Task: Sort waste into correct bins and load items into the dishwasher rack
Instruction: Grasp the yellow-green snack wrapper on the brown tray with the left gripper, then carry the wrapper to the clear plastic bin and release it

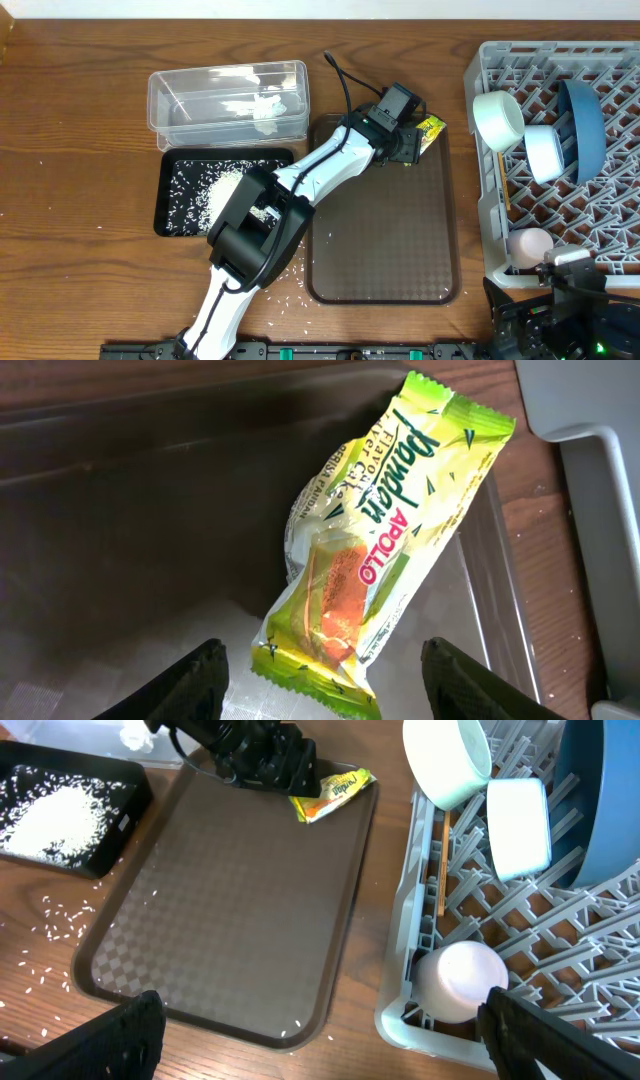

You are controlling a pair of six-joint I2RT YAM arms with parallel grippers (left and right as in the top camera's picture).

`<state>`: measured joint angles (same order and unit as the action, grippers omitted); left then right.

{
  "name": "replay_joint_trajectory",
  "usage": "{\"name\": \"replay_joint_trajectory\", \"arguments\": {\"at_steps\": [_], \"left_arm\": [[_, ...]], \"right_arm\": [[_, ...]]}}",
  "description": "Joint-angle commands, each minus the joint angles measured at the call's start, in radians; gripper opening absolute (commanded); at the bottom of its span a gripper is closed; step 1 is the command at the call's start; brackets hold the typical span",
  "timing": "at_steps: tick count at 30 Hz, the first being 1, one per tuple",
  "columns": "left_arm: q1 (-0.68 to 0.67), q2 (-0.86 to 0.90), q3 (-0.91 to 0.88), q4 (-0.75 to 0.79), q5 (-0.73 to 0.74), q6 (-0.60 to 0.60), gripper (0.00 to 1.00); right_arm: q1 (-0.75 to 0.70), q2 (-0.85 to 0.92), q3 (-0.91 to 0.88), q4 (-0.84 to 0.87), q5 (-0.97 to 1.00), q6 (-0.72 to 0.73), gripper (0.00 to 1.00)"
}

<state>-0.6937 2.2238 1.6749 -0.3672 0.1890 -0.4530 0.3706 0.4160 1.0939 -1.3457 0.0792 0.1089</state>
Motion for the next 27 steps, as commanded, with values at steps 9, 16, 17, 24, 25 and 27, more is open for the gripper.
{"name": "replay_joint_trajectory", "arguments": {"at_steps": [9, 16, 17, 24, 25, 27], "left_arm": [[0.004, 0.037, 0.002, 0.009, 0.005, 0.014, 0.62], [0.005, 0.068, 0.002, -0.027, 0.005, 0.014, 0.62], [0.005, 0.069, 0.002, -0.026, 0.005, 0.014, 0.62], [0.006, 0.066, 0.004, 0.018, 0.010, 0.014, 0.21], [0.009, 0.063, 0.006, 0.020, 0.010, 0.014, 0.14], [0.019, 0.048, 0.010, 0.022, 0.010, 0.014, 0.06]], "right_arm": [[0.009, -0.003, 0.008, 0.000, 0.003, -0.013, 0.99], [0.009, -0.003, 0.008, 0.000, 0.003, -0.013, 0.99], [0.009, -0.003, 0.008, 0.000, 0.003, -0.013, 0.99], [0.009, -0.003, 0.008, 0.000, 0.003, -0.013, 0.99], [0.009, -0.003, 0.008, 0.000, 0.003, -0.013, 0.99], [0.009, -0.003, 0.008, 0.000, 0.003, -0.013, 0.99]]}}
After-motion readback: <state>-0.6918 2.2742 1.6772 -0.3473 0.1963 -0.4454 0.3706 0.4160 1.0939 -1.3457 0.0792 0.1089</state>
